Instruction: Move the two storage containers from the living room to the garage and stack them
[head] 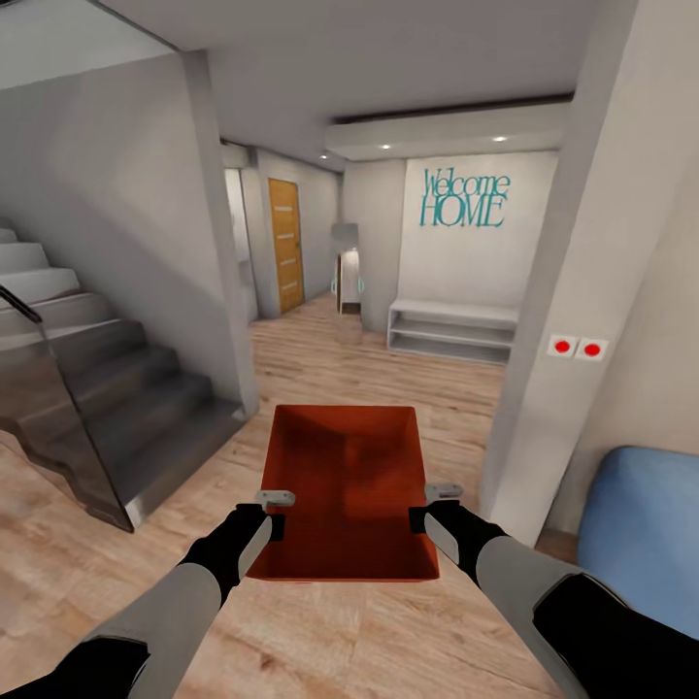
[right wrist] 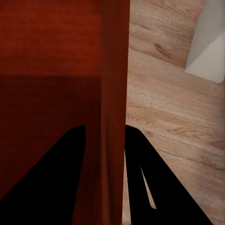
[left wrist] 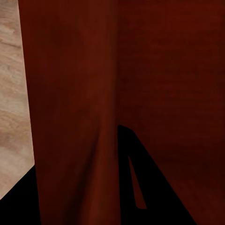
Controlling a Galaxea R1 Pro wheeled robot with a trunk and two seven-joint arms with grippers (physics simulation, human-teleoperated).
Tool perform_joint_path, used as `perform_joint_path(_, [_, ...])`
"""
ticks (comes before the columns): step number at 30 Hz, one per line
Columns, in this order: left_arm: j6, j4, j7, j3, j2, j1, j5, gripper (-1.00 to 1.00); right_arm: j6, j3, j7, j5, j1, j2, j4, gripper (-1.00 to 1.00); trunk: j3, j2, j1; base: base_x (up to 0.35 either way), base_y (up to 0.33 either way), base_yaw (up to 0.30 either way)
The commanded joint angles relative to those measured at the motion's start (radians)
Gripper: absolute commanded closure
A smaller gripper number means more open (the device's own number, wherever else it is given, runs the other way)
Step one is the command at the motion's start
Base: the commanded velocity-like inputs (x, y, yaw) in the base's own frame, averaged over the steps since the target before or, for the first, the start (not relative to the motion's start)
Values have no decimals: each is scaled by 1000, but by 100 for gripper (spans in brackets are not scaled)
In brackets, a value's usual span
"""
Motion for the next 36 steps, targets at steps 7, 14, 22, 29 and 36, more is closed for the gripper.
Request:
perform_joint_path(7, [3, 24, 9, -26, 12, 0, 32, 100, 4, 7, -7, -11, -2, -1, -6, 100, -2, -2, 1, 322, 0, 0])
perform_joint_path(14, [3, 24, 8, -26, 11, 0, 33, 100, 4, 7, -7, -12, -2, -1, -6, 100, -2, -2, 1, 322, 0, 0])
perform_joint_path(22, [3, 24, 8, -25, 11, 0, 33, 100, 4, 7, -7, -12, -2, 1, -6, 100, -2, -2, 1, 322, 0, 0])
perform_joint_path(29, [3, 25, 7, -25, 12, 0, 33, 100, 4, 7, -7, -12, -2, 1, -6, 100, -2, -2, 1, 322, 0, 0])
perform_joint_path(36, [3, 25, 6, -26, 12, 0, 33, 100, 4, 7, -7, -12, -2, 1, -6, 100, -2, -2, 1, 322, 0, 0])
